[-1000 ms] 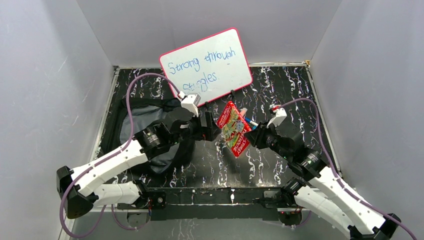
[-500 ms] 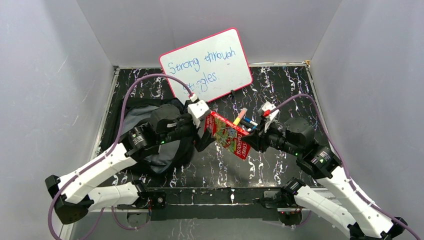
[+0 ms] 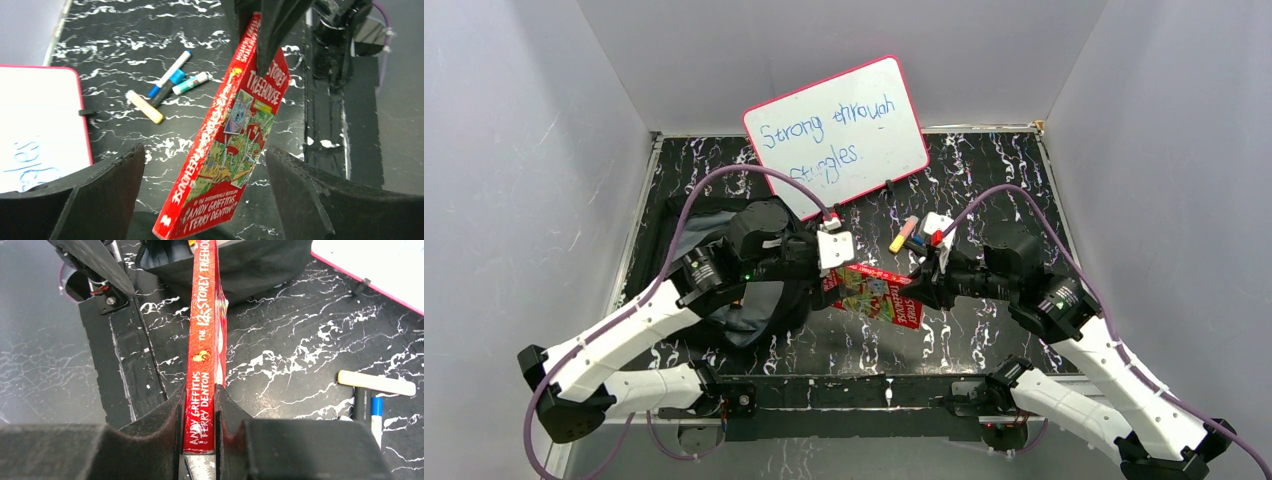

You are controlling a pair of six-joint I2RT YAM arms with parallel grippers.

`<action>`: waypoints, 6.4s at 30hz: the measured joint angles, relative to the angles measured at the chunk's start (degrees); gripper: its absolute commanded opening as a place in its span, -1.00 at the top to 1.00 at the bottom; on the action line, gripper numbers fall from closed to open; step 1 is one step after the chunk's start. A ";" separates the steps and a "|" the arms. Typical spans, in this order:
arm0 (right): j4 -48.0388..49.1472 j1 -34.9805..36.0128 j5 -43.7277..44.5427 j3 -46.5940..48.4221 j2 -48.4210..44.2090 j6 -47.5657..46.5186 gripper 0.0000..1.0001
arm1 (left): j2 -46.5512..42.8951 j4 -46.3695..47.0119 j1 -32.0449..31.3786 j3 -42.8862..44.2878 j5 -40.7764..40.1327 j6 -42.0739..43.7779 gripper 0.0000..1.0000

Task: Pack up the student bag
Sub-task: Place the book in the student bag.

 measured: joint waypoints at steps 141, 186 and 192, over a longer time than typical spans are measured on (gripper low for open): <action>30.05 0.26 30.23 -22.23 -10.84 52.72 1.00 | 21.29 -34.73 23.28 -1.38 -54.58 -46.90 -0.37; 42.58 0.26 26.29 -23.93 -2.47 67.58 1.00 | 22.67 -28.46 23.74 0.04 -63.19 -38.64 1.00; 49.05 0.44 23.47 -22.08 8.24 72.32 1.00 | 17.81 -28.24 23.74 3.41 -60.59 -39.23 1.00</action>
